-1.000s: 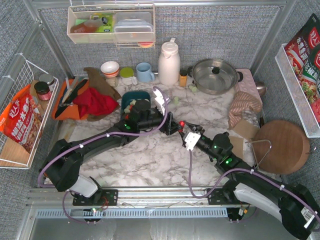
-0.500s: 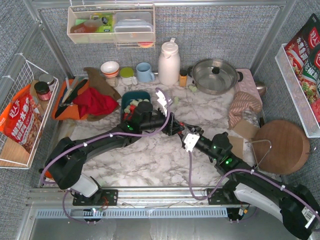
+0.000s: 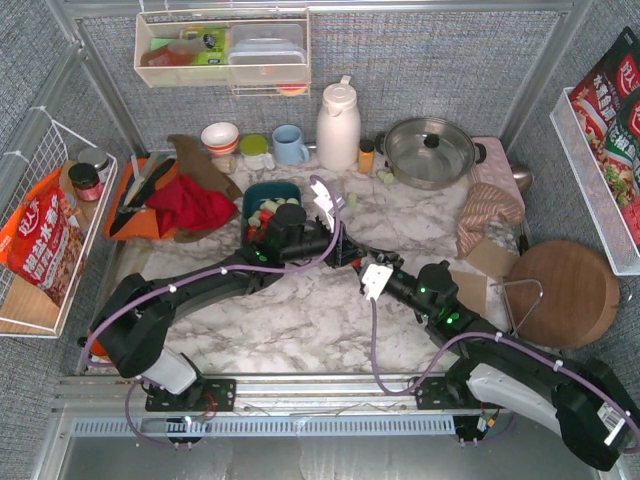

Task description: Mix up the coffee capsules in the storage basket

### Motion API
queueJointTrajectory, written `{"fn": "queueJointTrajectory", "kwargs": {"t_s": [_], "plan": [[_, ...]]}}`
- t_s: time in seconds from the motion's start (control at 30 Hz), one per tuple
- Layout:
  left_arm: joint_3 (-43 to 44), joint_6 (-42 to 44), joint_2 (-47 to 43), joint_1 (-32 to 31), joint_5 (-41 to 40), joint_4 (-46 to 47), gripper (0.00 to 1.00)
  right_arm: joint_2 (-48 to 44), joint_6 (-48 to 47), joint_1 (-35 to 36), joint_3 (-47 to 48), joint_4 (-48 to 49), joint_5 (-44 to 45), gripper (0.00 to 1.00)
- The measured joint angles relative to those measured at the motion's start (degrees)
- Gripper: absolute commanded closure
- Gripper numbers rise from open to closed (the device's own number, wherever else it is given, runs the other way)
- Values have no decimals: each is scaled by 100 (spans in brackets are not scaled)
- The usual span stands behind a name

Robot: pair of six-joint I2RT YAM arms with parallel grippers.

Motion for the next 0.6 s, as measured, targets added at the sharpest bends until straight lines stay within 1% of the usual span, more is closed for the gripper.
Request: {"fn": "queueJointTrajectory", "kwargs": {"t_s": [0.2, 0.27, 0.37, 0.6], "plan": [[-2, -26, 11, 0, -26, 4, 81, 37, 4, 0, 2, 28, 33, 54], [-2, -24, 26, 0, -26, 15, 83, 42, 11, 2, 7, 15, 48, 48], [-4, -24, 50, 0, -20, 42, 87, 50, 48, 2, 9, 9, 83, 36], [-9, -4, 52, 0, 2, 39, 95, 48, 129, 2, 42, 0, 315, 22]]}}
